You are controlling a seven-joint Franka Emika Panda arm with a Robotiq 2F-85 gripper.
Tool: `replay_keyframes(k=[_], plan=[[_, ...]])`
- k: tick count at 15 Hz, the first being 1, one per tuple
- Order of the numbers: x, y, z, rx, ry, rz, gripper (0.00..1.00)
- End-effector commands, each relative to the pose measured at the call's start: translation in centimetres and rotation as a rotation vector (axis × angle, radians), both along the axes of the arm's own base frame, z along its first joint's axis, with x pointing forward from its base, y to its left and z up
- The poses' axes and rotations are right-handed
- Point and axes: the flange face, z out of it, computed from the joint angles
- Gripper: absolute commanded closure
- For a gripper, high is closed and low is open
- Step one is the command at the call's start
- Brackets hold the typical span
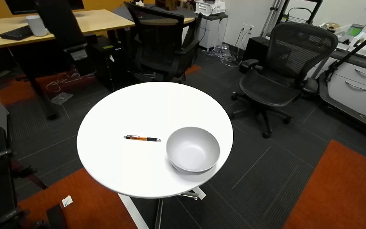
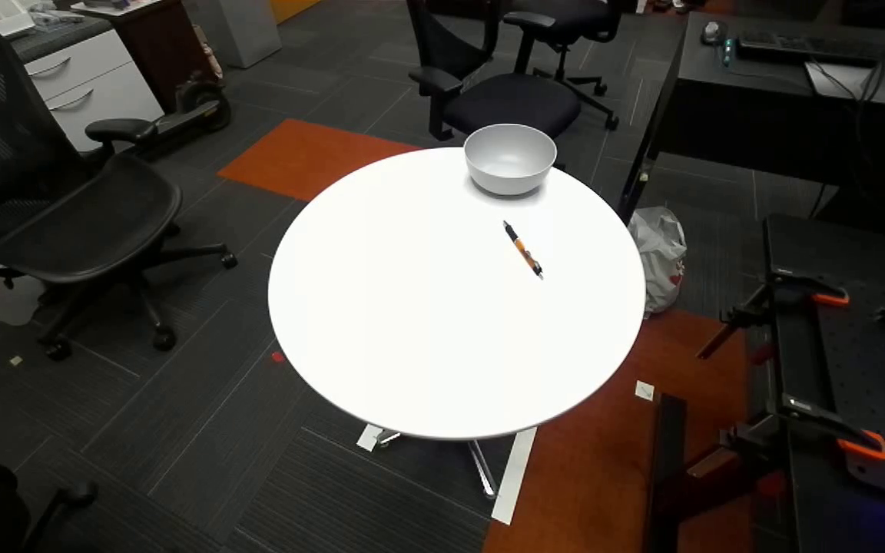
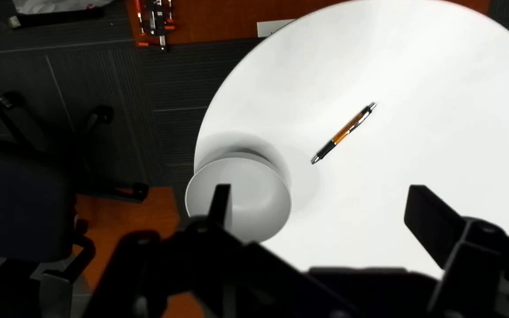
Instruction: Put the pen in the bowl
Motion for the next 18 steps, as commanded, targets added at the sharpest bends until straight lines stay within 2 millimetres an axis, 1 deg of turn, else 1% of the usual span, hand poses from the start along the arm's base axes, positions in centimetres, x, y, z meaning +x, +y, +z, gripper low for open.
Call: replay_keyframes(k=[1, 4, 7, 10, 14, 18], plan=[[2.8, -2.4, -1.5, 0.019, -0.072, -0.054, 0.0], [4.6, -5.0, -4.4, 0.061, -0.152, -0.142, 0.0], [6.1, -6.2, -7.7, 0.141, -0.178, -0.208, 0.0], [7.6, -5.6, -11.3, 0.231, -0.128, -0.236, 0.0], [9.2, -4.2, -15.2, 0.314, -0.053, -0.247, 0.0], [10.7, -2.7, -18.8, 0.356, 0.001, -0.29, 0.0]])
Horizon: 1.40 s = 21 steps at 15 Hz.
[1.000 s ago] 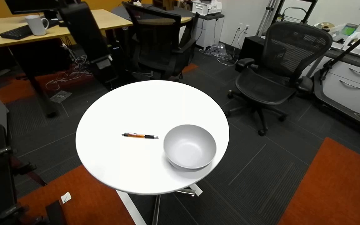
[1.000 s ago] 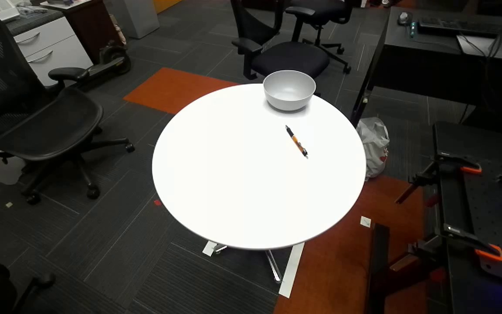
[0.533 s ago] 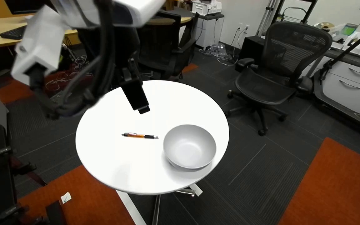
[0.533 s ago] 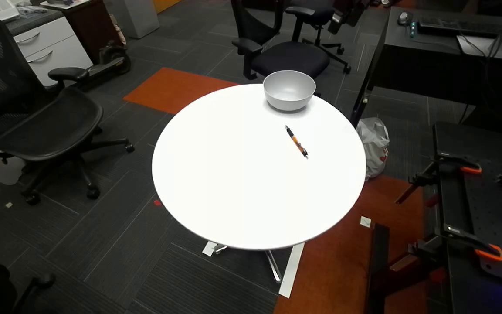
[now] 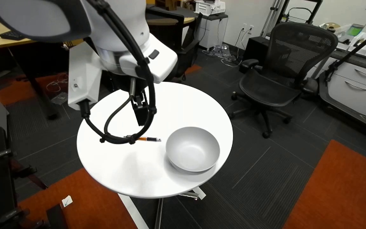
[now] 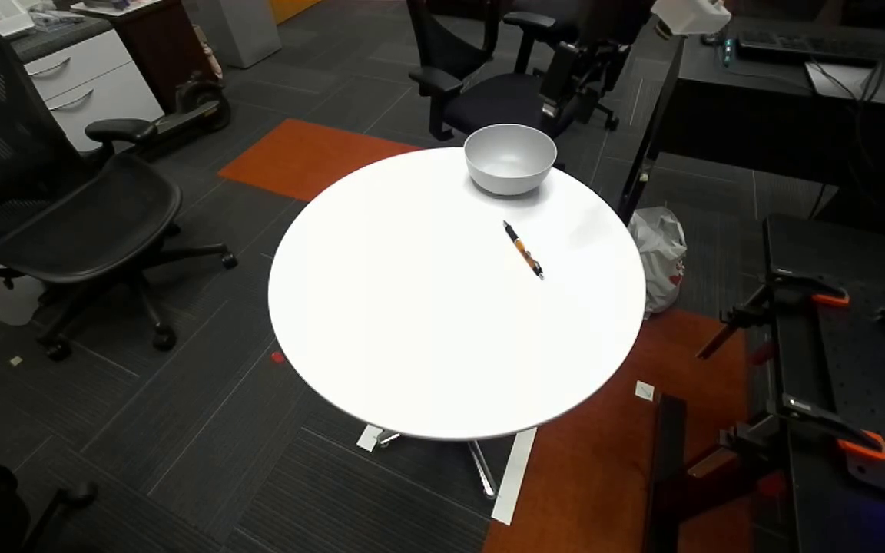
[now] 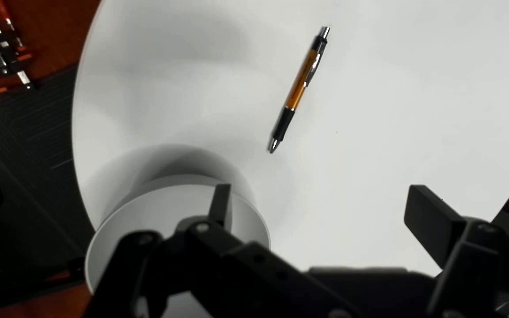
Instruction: Put the pen in the bowl
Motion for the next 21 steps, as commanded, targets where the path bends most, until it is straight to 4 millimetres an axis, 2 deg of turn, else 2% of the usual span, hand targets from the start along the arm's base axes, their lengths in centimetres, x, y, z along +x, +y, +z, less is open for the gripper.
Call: replay_keyframes(k=[1, 4, 7, 8, 10, 15, 21], plan=[[1.9, 0.7, -2.7, 0.056, 0.048, -0.019, 0.0], [3.1, 1.5, -5.3, 0.07, 0.107, -0.022, 0.0], [3.6, 1.7, -7.0, 0.107, 0.16, 0.008, 0.0], [2.7, 2.0, -6.7, 0.068, 0.132, 0.012, 0.0], [3.1, 1.8, -7.5, 0.08, 0.15, 0.015, 0.0], [3.8, 1.9, -7.9, 0.069, 0.162, -0.017, 0.0], [5.2, 4.0, -10.3, 0.039, 0.239, -0.157, 0.0]])
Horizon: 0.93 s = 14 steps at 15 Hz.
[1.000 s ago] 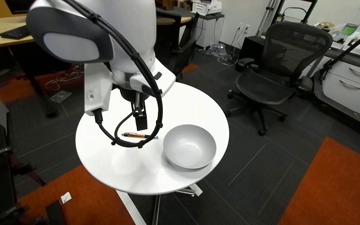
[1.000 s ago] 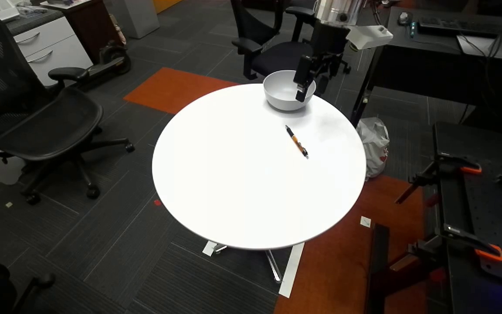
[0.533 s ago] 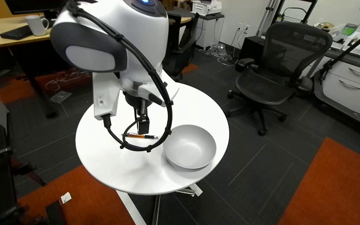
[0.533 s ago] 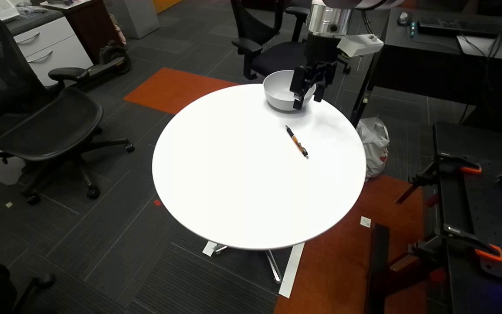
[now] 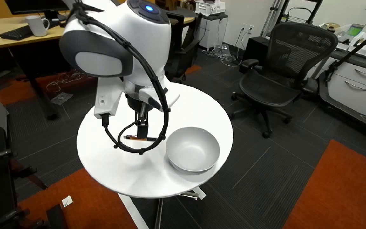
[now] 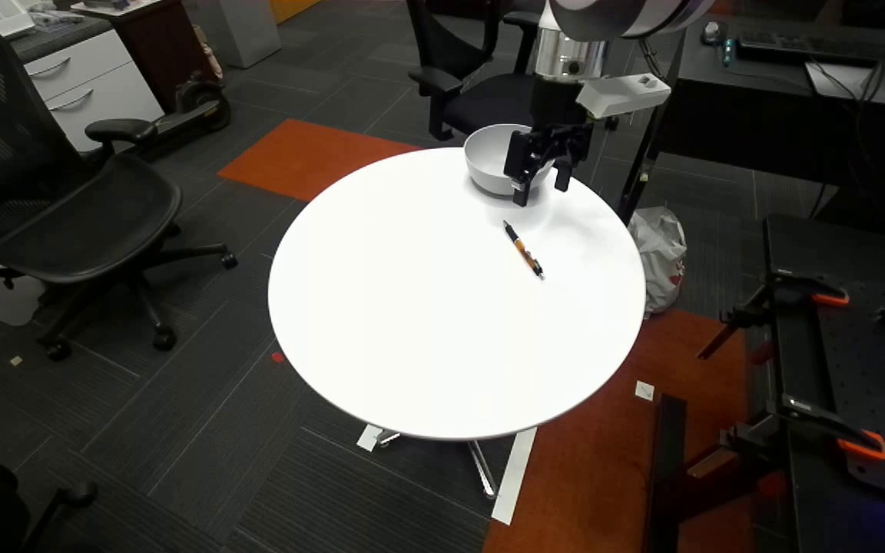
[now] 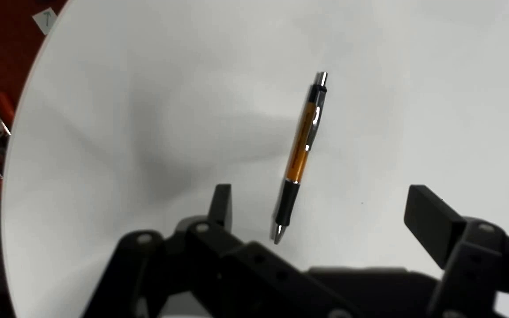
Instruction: Put the pen in the bowl
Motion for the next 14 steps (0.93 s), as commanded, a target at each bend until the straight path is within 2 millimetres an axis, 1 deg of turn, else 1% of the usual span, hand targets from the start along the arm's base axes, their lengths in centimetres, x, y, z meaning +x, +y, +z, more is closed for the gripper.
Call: replay_keyframes(k=[1, 3, 5, 9, 14], plan=[[1.6, 1.5, -1.5, -0.04, 0.03, -0.082, 0.0], [2.0, 2.2, -2.2, -0.062, 0.03, -0.103, 0.0], [2.2, 2.5, -3.0, -0.099, -0.008, -0.111, 0.0], [2.5, 2.6, -4.3, -0.162, -0.085, -0.125, 0.0], [2.5, 2.9, -6.1, -0.176, -0.09, -0.134, 0.0]])
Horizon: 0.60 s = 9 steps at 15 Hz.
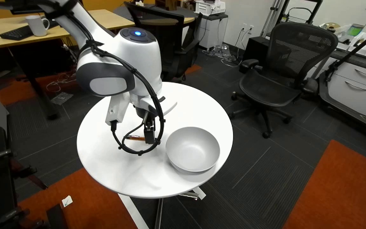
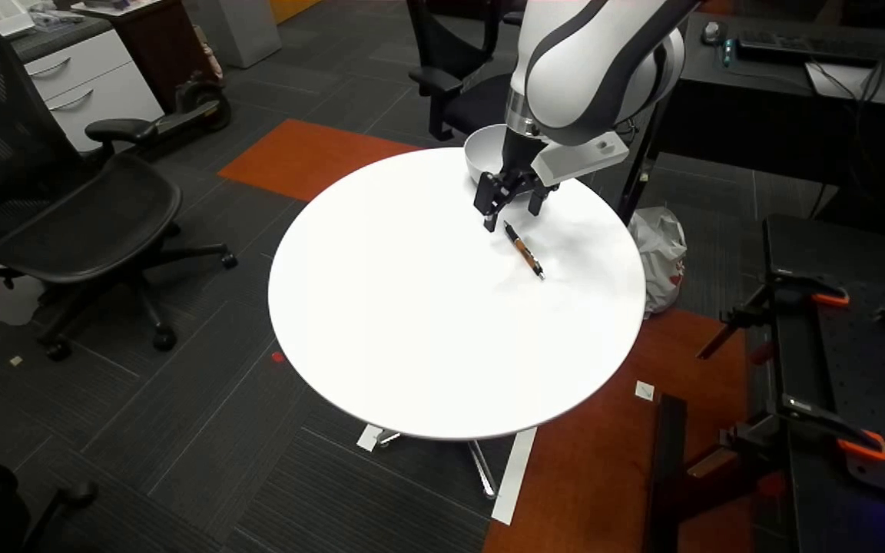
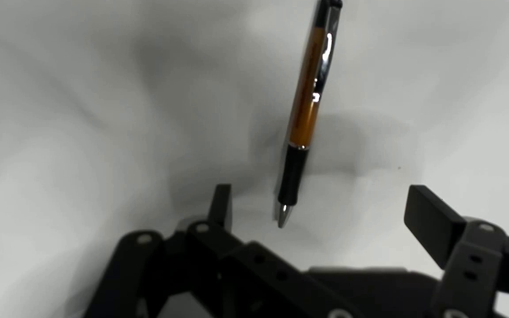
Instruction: Put the pen in the bowl
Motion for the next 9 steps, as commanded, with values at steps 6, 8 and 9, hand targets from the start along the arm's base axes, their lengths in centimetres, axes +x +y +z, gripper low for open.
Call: replay_keyframes(k=[6, 8, 9], plan=[[0.13, 0.71, -1.5, -0.007, 0.021, -0.035, 0.26], [0.19, 0.71, -1.65, -0.008, 0.024, -0.037, 0.42], [0.23, 0.69, -1.71, -0.008, 0.025, -0.04, 0.49]])
